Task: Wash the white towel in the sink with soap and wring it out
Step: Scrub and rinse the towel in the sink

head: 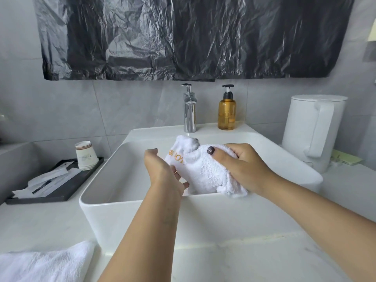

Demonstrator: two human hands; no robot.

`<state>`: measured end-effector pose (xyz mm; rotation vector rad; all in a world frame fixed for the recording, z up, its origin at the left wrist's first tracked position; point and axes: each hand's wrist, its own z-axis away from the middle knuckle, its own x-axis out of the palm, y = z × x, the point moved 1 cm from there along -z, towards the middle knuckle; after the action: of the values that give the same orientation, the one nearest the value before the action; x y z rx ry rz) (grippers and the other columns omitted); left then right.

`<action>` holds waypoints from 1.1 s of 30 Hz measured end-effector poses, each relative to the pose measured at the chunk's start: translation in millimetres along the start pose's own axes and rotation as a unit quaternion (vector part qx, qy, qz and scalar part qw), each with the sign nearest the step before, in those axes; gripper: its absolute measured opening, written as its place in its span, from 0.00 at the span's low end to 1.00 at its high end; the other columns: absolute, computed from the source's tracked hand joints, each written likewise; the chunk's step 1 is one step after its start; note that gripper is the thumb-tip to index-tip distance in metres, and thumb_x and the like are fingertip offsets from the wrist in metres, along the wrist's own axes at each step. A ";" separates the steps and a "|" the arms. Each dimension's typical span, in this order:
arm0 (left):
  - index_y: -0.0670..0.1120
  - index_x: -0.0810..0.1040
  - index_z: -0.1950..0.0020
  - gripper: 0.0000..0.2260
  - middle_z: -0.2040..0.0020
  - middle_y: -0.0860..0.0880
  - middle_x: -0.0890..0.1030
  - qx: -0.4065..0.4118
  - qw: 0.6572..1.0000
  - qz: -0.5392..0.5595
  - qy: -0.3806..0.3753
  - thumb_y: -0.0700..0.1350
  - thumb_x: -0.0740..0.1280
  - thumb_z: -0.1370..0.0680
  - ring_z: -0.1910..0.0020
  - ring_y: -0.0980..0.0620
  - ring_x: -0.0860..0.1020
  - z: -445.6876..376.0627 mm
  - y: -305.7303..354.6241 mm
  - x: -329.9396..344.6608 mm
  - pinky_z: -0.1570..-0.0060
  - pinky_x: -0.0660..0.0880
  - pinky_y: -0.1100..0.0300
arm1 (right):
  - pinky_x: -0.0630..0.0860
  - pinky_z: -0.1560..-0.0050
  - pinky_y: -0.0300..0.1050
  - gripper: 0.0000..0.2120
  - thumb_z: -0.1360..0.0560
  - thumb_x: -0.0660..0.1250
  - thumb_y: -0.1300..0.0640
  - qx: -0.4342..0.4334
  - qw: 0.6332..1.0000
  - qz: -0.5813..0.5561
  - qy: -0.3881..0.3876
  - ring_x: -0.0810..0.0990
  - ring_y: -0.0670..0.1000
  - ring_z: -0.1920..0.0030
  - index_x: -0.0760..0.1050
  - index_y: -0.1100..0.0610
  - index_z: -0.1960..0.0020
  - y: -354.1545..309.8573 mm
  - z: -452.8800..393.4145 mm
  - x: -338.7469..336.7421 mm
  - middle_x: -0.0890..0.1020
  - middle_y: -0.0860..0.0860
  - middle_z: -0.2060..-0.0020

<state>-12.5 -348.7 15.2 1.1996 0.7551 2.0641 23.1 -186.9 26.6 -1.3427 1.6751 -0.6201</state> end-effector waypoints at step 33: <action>0.46 0.52 0.20 0.46 0.29 0.38 0.64 0.183 0.838 -0.511 0.056 0.51 0.76 0.30 0.40 0.38 0.74 -17.1 -22.8 17.0 0.59 0.75 0.55 | 0.70 0.59 0.49 0.11 0.31 0.67 0.54 0.347 0.884 -0.244 0.194 0.73 0.54 0.66 0.70 0.54 0.69 38.7 -23.3 -12.0 0.73 0.50 0.72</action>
<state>-29.1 -324.2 0.3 0.5851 1.4901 1.1035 -16.3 -167.4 10.6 -1.1250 1.1797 -1.6983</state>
